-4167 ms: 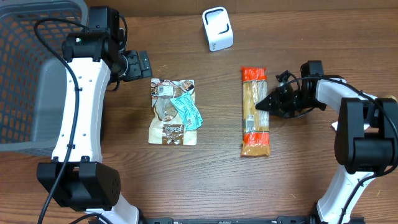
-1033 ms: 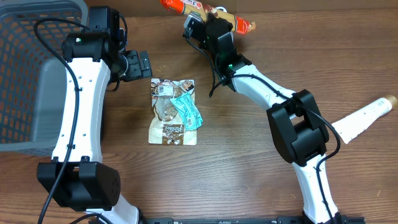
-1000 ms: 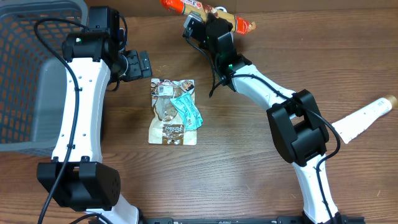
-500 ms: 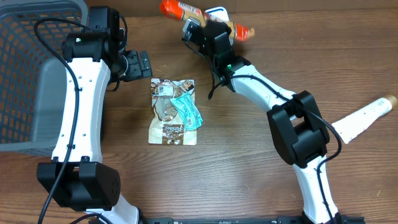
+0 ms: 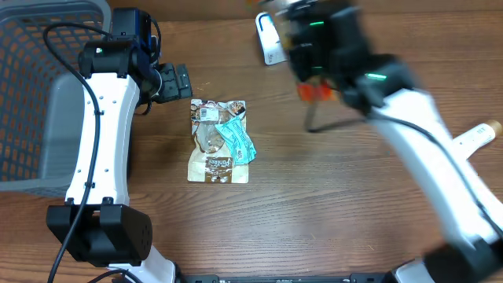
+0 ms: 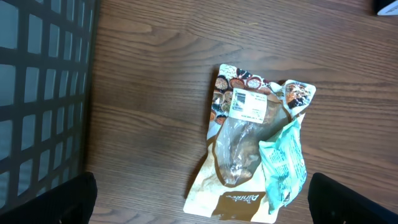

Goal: Scan the item barcode
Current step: 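Move the spaghetti pack to the right table edge and release it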

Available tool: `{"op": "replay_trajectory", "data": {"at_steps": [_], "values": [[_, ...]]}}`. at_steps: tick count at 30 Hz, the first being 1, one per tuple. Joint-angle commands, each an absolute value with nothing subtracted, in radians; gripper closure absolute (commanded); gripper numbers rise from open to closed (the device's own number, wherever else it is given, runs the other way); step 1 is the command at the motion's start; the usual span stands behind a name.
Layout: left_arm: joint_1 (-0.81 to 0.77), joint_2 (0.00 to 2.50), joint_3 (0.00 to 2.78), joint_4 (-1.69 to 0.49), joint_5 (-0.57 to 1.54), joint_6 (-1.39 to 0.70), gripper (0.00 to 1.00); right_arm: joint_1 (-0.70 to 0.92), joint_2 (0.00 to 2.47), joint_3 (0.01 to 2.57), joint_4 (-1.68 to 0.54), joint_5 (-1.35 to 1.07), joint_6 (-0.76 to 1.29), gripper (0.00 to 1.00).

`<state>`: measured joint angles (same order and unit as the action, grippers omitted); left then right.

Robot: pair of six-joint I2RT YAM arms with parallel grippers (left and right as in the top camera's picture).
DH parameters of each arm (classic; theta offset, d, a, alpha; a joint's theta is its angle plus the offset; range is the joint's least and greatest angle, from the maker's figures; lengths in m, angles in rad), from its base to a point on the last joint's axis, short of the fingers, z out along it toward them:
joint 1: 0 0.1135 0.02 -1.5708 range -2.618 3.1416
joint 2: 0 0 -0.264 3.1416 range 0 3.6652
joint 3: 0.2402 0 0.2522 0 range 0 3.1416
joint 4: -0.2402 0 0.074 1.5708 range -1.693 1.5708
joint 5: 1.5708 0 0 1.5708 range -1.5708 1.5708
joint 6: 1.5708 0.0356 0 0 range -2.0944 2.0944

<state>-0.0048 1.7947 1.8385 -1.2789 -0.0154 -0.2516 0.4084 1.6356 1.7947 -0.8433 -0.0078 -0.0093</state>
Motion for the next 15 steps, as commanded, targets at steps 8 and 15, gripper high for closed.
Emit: {"op": "replay_trajectory", "data": {"at_steps": [8, 15], "values": [[-0.007, 1.799, 1.833, -1.278, -0.01, -0.232, 0.0, -0.036, 1.579, 1.707, -1.12, -0.118, 0.489, 0.96], [-0.007, 1.799, 1.833, -1.278, -0.01, -0.232, 0.0, -0.281, 1.581, 1.331, -0.829, -0.158, 0.554, 0.96]]}}
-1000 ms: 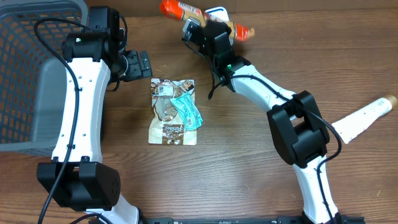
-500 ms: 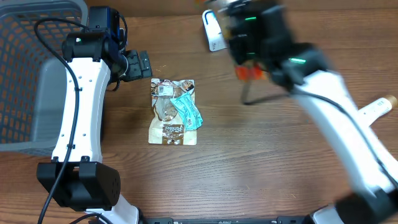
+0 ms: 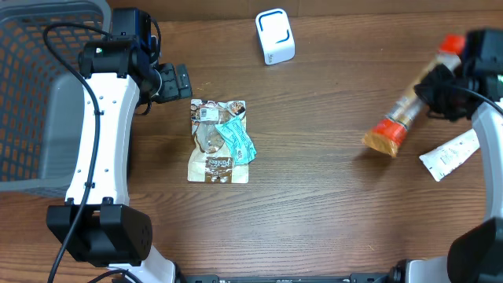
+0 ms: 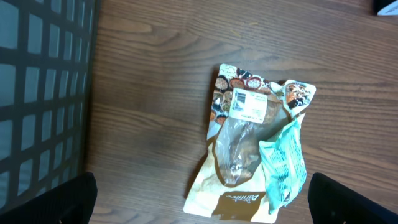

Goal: Scan the item barcode
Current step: 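Move the spaghetti pack to the right table edge and release it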

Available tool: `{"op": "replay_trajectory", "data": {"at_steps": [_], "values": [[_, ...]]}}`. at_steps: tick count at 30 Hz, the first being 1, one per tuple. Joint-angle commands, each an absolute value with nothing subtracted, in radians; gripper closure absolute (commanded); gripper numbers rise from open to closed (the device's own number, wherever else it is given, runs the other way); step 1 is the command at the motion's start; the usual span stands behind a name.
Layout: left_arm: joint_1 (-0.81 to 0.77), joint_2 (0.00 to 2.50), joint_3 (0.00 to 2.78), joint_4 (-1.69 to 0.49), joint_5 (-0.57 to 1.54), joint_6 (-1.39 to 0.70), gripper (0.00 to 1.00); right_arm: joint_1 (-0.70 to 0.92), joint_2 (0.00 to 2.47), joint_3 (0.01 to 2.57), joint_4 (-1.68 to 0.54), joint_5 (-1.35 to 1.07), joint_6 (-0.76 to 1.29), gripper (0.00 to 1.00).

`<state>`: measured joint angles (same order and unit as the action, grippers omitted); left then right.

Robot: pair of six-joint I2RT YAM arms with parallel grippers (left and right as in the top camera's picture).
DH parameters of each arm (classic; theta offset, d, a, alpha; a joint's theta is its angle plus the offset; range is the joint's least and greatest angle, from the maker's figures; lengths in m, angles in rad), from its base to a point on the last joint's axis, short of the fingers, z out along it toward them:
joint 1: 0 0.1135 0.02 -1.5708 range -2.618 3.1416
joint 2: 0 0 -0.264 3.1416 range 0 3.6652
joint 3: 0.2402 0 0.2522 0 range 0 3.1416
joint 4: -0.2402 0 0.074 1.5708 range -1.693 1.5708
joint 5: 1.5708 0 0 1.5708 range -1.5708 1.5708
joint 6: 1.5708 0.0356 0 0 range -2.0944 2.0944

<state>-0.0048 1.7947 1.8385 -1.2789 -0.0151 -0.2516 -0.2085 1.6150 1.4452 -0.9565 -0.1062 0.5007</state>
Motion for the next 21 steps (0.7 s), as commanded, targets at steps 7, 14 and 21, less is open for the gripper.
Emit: {"op": "replay_trajectory", "data": {"at_steps": [7, 14, 21], "values": [[-0.007, 1.799, 1.833, -1.278, -0.01, -0.232, 0.0, -0.382, 1.581, 1.074, -0.518, -0.159, 0.481, 0.96], [-0.007, 1.799, 1.833, -1.278, -0.01, -0.232, 0.0, -0.402, 1.578, 1.11, -0.595, -0.159, 0.283, 0.0], [-0.007, 1.799, 1.833, -1.278, -0.01, -0.232, 0.0, -0.366, 1.578, 1.433, -0.914, -0.242, 0.279, 0.0]]}}
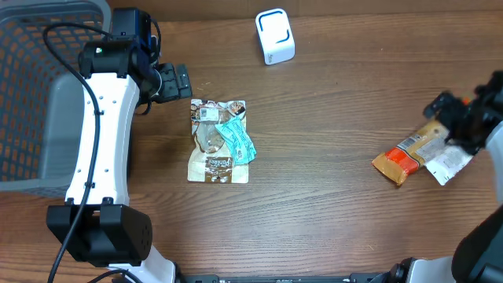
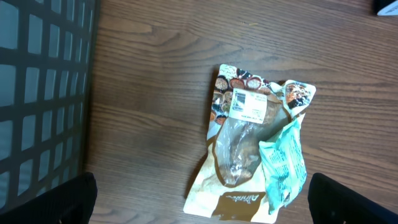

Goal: Scan the item barcode
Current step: 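Move the spaghetti pack to the right table edge and release it, then reach the right gripper to the mint-green bean bag and pull it right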

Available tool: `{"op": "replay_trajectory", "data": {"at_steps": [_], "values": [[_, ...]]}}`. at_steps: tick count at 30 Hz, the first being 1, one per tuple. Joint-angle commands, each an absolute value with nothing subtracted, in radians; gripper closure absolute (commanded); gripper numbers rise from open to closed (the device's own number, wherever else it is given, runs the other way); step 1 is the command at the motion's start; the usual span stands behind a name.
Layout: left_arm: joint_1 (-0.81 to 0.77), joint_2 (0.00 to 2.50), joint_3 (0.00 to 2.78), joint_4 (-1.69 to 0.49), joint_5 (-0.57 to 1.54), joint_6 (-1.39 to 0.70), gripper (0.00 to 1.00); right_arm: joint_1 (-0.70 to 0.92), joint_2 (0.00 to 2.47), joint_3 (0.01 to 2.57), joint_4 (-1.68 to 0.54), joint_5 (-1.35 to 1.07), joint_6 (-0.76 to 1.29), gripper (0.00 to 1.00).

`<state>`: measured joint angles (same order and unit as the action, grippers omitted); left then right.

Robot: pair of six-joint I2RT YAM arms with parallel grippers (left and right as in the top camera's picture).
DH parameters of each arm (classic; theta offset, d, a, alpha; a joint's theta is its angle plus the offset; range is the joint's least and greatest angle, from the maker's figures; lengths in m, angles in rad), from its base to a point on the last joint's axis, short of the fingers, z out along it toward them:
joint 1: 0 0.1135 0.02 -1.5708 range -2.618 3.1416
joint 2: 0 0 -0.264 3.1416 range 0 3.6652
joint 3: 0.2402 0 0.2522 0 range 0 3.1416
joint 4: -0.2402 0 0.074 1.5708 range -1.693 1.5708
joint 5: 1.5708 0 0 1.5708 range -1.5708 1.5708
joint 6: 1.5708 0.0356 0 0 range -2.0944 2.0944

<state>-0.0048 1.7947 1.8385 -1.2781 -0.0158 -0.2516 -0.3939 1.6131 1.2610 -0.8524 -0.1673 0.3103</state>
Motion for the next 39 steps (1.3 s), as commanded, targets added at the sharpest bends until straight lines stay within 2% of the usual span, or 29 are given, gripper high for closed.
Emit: {"op": "replay_trajectory", "data": {"at_steps": [1, 4, 8, 12, 17, 21, 23, 28, 30, 35, 39], "values": [[-0.007, 1.799, 1.833, -1.278, -0.01, -0.232, 0.0, -0.351, 1.578, 1.478, -0.945, -0.281, 0.279, 0.0], [-0.007, 1.799, 1.833, -1.278, -0.01, -0.232, 0.0, -0.296, 1.578, 1.535, -0.943, -0.469, 0.279, 0.0], [-0.007, 1.799, 1.833, -1.278, -0.01, -0.232, 0.0, -0.166, 1.591, 1.5, -0.807, -0.641, 0.286, 0.0], [-0.007, 1.799, 1.833, -1.278, -0.01, -0.232, 0.0, 0.035, 1.655, 1.491, -0.74, -0.611, 0.306, 0.0], [-0.007, 1.799, 1.833, -1.278, -0.01, -0.232, 0.0, 0.33, 1.806, 1.491, -0.701, -0.447, 0.321, 0.0], [-0.007, 1.799, 1.833, -1.278, -0.01, -0.232, 0.0, 0.492, 1.911, 1.491, -0.673, -0.411, 0.369, 0.01], [-0.007, 1.799, 1.833, -1.278, -0.01, -0.232, 0.0, 0.548, 1.941, 1.491, -0.654, -0.411, 0.395, 0.07], [-0.007, 1.799, 1.833, -1.278, -0.01, -0.232, 0.0, 0.658, 1.983, 1.491, -0.574, -0.393, 0.424, 0.37], [-0.007, 1.799, 1.833, -1.278, -0.01, -0.232, 0.0, 0.681, 1.998, 1.491, -0.545, -0.35, 0.458, 0.44], [-0.007, 1.799, 1.833, -1.278, -0.01, -0.232, 0.0, 0.705, 2.043, 1.491, -0.499, -0.316, 0.458, 0.48], [-0.007, 1.799, 1.833, -1.278, -0.01, -0.232, 0.0, 0.706, 2.065, 1.491, -0.405, -0.385, 0.344, 0.48]]}}
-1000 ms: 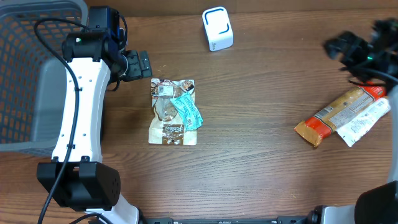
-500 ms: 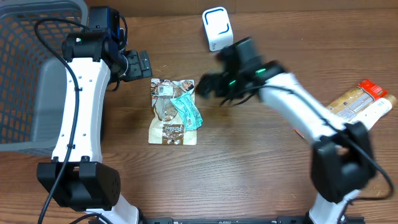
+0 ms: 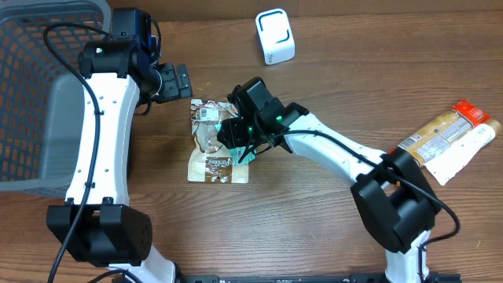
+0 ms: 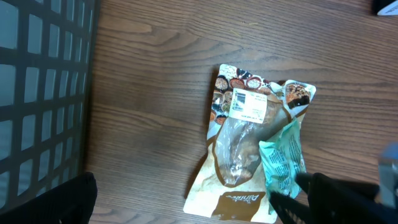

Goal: Scan the item barcode
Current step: 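Reach the right gripper to the mint-green bean bag and pull it right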

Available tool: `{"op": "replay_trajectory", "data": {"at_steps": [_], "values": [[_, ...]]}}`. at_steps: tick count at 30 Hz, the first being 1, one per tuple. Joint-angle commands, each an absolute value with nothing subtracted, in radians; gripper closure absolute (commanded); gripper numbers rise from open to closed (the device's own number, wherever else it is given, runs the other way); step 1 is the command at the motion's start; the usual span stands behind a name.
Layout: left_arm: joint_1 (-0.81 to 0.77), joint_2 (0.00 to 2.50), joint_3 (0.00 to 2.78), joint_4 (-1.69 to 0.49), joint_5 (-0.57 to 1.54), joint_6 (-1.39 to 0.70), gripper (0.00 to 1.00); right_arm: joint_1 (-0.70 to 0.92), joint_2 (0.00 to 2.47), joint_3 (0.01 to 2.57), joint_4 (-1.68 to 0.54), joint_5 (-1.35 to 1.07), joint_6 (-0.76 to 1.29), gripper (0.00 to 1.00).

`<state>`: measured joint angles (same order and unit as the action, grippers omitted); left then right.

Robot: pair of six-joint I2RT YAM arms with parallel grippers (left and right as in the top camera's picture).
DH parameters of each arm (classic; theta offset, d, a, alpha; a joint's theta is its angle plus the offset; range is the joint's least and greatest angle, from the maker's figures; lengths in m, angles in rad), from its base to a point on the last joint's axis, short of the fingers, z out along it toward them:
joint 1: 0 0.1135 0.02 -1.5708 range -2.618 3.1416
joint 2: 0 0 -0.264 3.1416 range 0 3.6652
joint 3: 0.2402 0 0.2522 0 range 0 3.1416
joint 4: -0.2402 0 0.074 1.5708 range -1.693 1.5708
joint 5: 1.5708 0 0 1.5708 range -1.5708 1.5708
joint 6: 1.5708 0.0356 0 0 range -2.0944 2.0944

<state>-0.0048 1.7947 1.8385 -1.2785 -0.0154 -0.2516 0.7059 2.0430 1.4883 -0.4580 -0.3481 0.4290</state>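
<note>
A brown-and-white snack pouch (image 3: 211, 161) (image 4: 239, 146) lies flat on the wooden table with a white barcode label (image 4: 247, 104) near its top. A teal packet (image 3: 236, 135) (image 4: 281, 163) lies across its right side. My right gripper (image 3: 239, 151) (image 4: 287, 194) has come down at the teal packet's lower end, its fingers apart and open. Above and left of the pouch hovers my left gripper (image 3: 179, 81) (image 4: 199, 208), open, holding nothing. The white-and-blue scanner (image 3: 274, 35) stands at the back.
A grey mesh basket (image 3: 31, 94) (image 4: 37, 93) fills the left side. At the far right lie a tan package with an orange end (image 3: 442, 130) and a white tube (image 3: 465, 149). The right arm stretches across the middle of the table.
My right gripper was at the far right on the tan orange-ended package; that package now lies there alone and the gripper is open at the teal packet. Left arm unchanged.
My right gripper held the orange-ended package up near the scanner. Then it had it over the right side of the table, then low beside the white tube. Now the package lies there and the gripper is at the pouch. The left arm stayed still throughout.
</note>
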Motion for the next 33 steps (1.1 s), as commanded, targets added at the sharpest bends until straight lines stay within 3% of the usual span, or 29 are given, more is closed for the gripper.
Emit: {"op": "replay_trajectory", "data": {"at_steps": [1, 12, 22, 26, 31, 33], "values": [[-0.007, 1.799, 1.833, -1.278, -0.01, -0.232, 0.0, 0.706, 2.067, 1.491, -0.385, -0.418, 0.327, 0.48], [-0.007, 1.799, 1.833, -1.278, -0.01, -0.232, 0.0, 0.717, 2.145, 1.491, -0.342, -0.434, 0.31, 0.47], [-0.007, 1.799, 1.833, -1.278, -0.01, -0.232, 0.0, 0.626, 2.145, 1.494, -0.385, -0.193, 0.616, 0.46], [-0.007, 1.799, 1.833, -1.278, -0.01, -0.232, 0.0, 0.574, 2.145, 1.494, -0.463, -0.172, 0.717, 0.51], [-0.007, 1.799, 1.833, -1.278, -0.01, -0.232, 0.0, 0.534, 2.138, 1.496, -0.533, -0.177, 0.754, 0.52], [-0.007, 1.799, 1.833, -1.278, -0.01, -0.232, 0.0, 0.528, 2.127, 1.509, -0.553, -0.182, 0.709, 0.48]]}}
